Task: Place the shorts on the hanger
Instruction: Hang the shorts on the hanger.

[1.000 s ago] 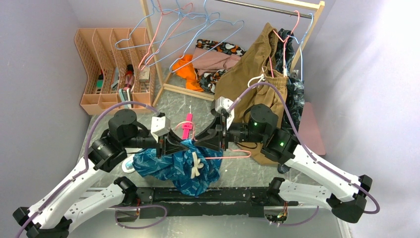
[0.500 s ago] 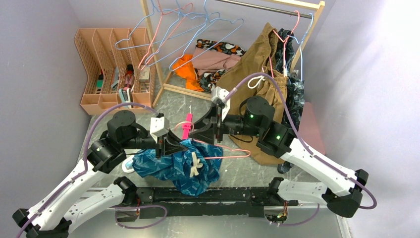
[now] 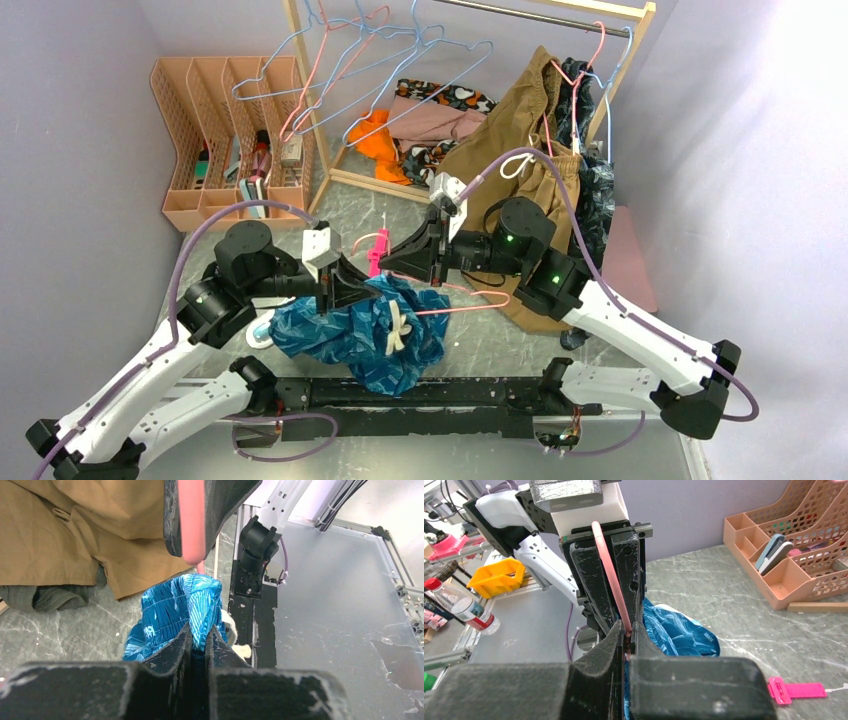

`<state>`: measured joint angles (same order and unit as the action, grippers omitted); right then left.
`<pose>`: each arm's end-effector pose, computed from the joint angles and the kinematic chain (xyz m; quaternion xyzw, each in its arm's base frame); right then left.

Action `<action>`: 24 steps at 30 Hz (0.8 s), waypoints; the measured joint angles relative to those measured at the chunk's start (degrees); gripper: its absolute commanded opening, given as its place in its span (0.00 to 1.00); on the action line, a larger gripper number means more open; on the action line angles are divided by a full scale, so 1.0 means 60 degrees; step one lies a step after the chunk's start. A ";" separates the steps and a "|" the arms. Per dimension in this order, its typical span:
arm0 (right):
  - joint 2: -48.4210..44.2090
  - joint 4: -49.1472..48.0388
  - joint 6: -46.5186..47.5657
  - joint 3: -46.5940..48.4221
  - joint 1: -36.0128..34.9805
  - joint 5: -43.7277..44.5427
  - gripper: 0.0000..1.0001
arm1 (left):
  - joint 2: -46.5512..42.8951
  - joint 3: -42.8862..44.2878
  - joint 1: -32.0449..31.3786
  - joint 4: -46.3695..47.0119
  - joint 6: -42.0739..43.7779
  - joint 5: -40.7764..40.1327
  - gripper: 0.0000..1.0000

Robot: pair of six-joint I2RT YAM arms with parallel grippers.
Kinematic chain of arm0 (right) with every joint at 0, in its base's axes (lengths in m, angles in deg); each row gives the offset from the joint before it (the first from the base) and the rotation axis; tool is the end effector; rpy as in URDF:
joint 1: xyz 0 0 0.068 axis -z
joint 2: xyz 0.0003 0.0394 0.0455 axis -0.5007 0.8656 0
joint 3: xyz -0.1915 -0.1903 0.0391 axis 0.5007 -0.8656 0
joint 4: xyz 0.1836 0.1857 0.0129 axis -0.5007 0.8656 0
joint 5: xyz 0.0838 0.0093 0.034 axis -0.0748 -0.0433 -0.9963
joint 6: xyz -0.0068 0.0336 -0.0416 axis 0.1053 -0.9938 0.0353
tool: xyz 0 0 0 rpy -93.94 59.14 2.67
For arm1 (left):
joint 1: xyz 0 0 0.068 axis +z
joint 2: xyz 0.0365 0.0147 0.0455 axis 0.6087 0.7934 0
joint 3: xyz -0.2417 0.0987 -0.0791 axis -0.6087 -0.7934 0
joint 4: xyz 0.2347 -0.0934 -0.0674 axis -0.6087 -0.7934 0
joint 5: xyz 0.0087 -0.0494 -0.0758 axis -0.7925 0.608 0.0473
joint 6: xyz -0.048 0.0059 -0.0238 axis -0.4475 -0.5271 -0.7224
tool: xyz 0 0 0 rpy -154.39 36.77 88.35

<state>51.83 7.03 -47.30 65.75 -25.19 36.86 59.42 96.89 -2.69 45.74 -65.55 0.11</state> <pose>0.1202 0.2036 0.4196 -0.4157 0.5589 0.5304 0.4831 0.1033 -0.1195 0.3680 0.4610 0.5891 -0.4800 0.4583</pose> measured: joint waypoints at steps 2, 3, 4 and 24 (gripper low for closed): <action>-0.0036 -0.0157 -0.0055 -0.0062 0.0007 0.0036 0.00 | 0.0055 0.0044 0.0000 0.0095 -0.0131 0.0015 0.12; -0.0040 -0.0240 -0.0080 -0.0073 0.0007 0.0062 0.00 | 0.0087 0.0091 0.0000 0.0117 -0.0171 0.0026 0.12; -0.0047 -0.0346 -0.0113 -0.0084 0.0011 0.0080 0.00 | 0.0113 0.0142 0.0000 0.0142 -0.0237 0.0026 0.13; -0.0339 -0.1432 -0.0579 -0.0871 0.0011 0.0215 0.00 | 0.0885 0.0288 0.0000 0.1013 -0.0914 0.0750 0.31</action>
<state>49.80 -1.56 -50.77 60.53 -25.13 38.15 64.73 98.62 -2.69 51.81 -71.03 4.61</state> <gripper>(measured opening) 0.032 0.247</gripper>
